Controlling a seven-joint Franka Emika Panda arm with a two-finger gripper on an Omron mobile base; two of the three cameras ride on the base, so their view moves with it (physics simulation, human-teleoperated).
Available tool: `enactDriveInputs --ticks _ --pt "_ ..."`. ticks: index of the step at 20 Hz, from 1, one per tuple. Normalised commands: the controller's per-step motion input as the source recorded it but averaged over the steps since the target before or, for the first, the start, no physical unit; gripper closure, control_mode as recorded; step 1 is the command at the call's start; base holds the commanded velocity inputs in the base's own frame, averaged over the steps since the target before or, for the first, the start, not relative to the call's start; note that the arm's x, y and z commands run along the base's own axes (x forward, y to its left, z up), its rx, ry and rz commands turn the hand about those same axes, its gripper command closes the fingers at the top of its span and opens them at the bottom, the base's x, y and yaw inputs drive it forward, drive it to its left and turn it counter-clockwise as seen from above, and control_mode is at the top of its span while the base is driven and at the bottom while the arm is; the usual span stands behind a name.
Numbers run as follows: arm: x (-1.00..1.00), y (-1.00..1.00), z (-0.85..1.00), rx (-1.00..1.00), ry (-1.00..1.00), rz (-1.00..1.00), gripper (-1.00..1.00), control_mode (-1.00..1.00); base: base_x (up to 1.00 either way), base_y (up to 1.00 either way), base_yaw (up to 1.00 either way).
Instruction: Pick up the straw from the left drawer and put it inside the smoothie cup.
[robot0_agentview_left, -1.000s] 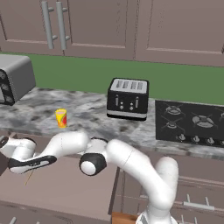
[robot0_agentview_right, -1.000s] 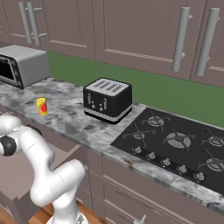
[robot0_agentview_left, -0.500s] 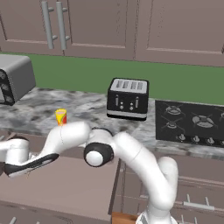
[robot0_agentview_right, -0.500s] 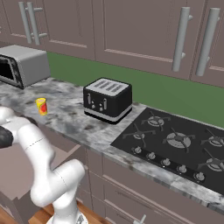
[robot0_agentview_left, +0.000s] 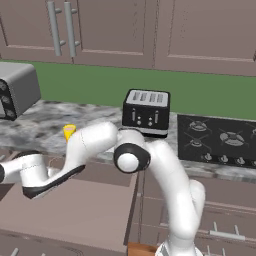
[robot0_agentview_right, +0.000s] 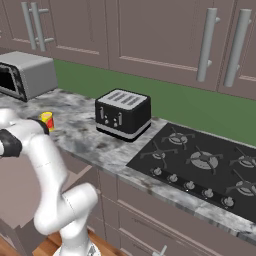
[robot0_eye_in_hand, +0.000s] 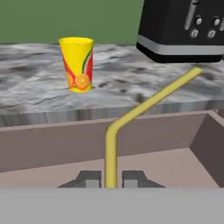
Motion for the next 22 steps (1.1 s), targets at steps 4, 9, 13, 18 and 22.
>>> enactDriveInputs --ticks 4,9,13,18,22 --pt "-0.15 -0.44 0.86 0.0 -0.31 0.04 1.0 -1.0 0.0 0.0 0.0" --pt "-0.08 -0.41 0.76 0.0 -0.28 0.04 1.0 -1.0 0.0 0.0 0.0" --pt "0.0 -0.36 0.35 0.0 -0.18 0.0 1.0 -1.0 0.0 0.0 0.0" --pt "0.0 -0.33 0.06 0.0 -0.12 0.0 1.0 -1.0 0.0 0.0 0.0" --pt "0.0 -0.33 0.34 0.0 -0.21 0.0 1.0 -1.0 0.0 0.0 0.0"
